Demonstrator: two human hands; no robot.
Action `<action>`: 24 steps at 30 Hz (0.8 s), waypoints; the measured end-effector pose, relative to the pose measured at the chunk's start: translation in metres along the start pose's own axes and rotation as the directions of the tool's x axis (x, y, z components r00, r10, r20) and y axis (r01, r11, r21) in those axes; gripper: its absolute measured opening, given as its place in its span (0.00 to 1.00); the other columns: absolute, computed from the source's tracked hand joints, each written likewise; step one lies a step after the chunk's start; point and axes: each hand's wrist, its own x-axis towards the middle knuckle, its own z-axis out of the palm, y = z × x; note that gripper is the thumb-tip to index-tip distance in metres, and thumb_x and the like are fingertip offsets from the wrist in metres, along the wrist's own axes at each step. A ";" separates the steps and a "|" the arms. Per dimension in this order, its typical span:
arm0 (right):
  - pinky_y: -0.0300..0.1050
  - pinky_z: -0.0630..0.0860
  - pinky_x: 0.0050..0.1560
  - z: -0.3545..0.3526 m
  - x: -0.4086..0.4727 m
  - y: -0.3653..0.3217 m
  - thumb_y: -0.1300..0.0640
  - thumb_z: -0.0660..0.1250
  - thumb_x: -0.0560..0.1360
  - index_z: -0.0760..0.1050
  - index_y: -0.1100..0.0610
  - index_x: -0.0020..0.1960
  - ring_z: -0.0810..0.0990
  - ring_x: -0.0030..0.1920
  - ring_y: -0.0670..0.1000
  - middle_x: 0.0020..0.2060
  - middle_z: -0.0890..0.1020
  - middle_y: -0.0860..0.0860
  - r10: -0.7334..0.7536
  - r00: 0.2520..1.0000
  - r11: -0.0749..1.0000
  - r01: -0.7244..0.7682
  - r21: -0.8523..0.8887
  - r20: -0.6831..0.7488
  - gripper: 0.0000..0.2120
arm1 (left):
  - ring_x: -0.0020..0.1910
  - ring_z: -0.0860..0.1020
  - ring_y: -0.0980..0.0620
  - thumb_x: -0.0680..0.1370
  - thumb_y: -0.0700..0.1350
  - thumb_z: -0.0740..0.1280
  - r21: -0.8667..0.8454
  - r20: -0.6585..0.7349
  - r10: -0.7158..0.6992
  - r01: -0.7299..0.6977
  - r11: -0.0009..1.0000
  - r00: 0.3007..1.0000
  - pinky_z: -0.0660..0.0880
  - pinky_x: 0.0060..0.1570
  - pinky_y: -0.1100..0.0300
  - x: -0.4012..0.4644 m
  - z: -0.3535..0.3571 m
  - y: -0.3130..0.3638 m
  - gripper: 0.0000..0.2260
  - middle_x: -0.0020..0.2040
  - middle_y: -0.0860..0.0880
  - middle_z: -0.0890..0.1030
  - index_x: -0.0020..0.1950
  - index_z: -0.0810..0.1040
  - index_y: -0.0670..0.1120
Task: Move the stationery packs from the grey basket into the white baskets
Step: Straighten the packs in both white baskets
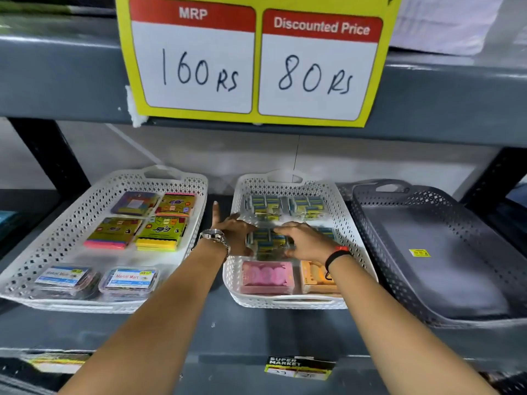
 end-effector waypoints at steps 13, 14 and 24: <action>0.49 0.69 0.66 -0.041 -0.038 0.069 0.56 0.74 0.68 0.61 0.48 0.72 0.71 0.68 0.55 0.70 0.71 0.54 0.201 0.977 0.973 -0.192 -0.130 0.066 0.37 | 0.72 0.62 0.45 0.77 0.54 0.65 -0.147 -0.109 0.129 -0.144 0.979 0.986 0.52 0.71 0.37 0.028 -0.029 0.063 0.26 0.73 0.47 0.66 0.73 0.62 0.50; 0.49 0.68 0.67 -0.039 -0.039 0.070 0.55 0.74 0.68 0.61 0.49 0.72 0.70 0.68 0.55 0.70 0.71 0.54 0.196 0.979 0.971 -0.185 -0.152 0.057 0.37 | 0.72 0.61 0.45 0.76 0.55 0.65 -0.130 -0.092 0.136 -0.147 0.981 0.987 0.52 0.71 0.37 0.032 -0.026 0.070 0.28 0.74 0.46 0.65 0.73 0.61 0.51; 0.55 0.61 0.72 -0.033 -0.045 0.076 0.55 0.70 0.71 0.60 0.50 0.73 0.64 0.71 0.54 0.71 0.68 0.54 0.112 0.994 0.976 -0.112 -0.184 -0.011 0.34 | 0.72 0.61 0.46 0.73 0.60 0.67 -0.045 -0.098 0.079 -0.084 0.995 0.992 0.36 0.65 0.31 0.051 -0.011 0.092 0.33 0.71 0.44 0.68 0.74 0.59 0.53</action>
